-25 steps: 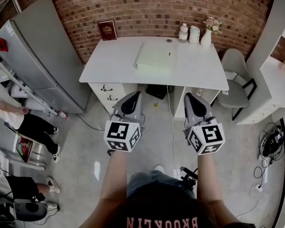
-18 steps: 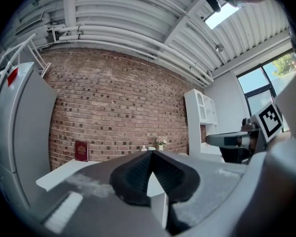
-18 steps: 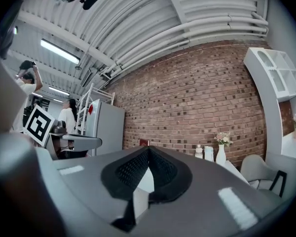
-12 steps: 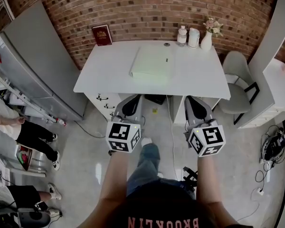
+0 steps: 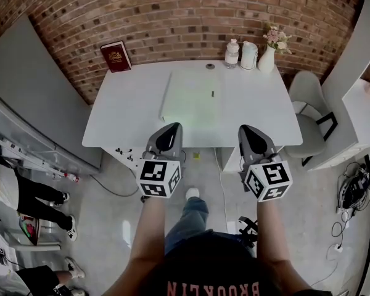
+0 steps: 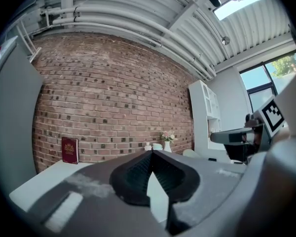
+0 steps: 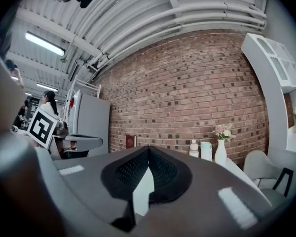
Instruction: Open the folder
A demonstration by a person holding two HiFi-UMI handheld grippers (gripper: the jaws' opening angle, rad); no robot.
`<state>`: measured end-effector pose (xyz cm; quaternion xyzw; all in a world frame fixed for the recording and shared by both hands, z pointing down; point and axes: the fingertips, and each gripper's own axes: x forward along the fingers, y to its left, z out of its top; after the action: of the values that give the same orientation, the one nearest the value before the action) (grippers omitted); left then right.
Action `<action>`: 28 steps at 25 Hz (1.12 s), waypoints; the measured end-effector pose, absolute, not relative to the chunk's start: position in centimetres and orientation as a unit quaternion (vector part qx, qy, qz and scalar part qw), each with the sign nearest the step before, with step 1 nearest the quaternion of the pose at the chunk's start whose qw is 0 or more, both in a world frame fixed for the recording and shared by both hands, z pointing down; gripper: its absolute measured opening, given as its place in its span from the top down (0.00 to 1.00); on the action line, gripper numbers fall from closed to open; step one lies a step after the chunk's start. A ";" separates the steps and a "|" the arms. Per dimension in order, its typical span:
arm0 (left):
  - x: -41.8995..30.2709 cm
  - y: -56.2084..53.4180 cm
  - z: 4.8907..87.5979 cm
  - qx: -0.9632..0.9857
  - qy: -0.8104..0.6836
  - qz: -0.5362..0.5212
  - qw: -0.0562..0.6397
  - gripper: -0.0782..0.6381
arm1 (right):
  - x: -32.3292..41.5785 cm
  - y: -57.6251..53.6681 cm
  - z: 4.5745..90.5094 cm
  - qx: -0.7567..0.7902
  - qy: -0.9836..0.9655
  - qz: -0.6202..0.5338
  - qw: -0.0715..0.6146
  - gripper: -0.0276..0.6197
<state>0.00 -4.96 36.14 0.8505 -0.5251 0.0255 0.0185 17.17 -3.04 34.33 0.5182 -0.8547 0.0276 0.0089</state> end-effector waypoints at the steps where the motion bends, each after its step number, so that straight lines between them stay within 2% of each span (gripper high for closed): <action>1: -0.4 -6.5 36.3 0.851 -0.524 0.027 0.021 0.89 | 16.9 -4.5 34.4 0.520 -0.854 0.030 0.010 0.96; 17: -2.7 -27.2 38.5 0.871 -0.486 0.054 0.040 0.89 | 15.5 -25.1 37.1 0.562 -0.820 0.100 0.023 0.95; 19: -2.1 -28.4 39.3 0.877 -0.474 0.059 0.050 0.79 | 15.9 -26.1 37.7 0.565 -0.818 0.106 0.027 0.95; 21: -1.4 -29.1 40.2 0.880 -0.466 0.068 0.055 0.75 | 16.3 -26.8 38.4 0.567 -0.815 0.115 0.029 0.95; 28: 1.1 -29.5 42.9 0.882 -0.453 0.110 0.069 0.73 | 18.4 -28.3 41.0 0.559 -0.814 0.153 0.043 0.95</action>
<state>1.12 -29.49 42.90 0.8822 -0.4525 0.1100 0.0694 18.36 -28.29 41.01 0.5592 -0.8136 0.1533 0.0425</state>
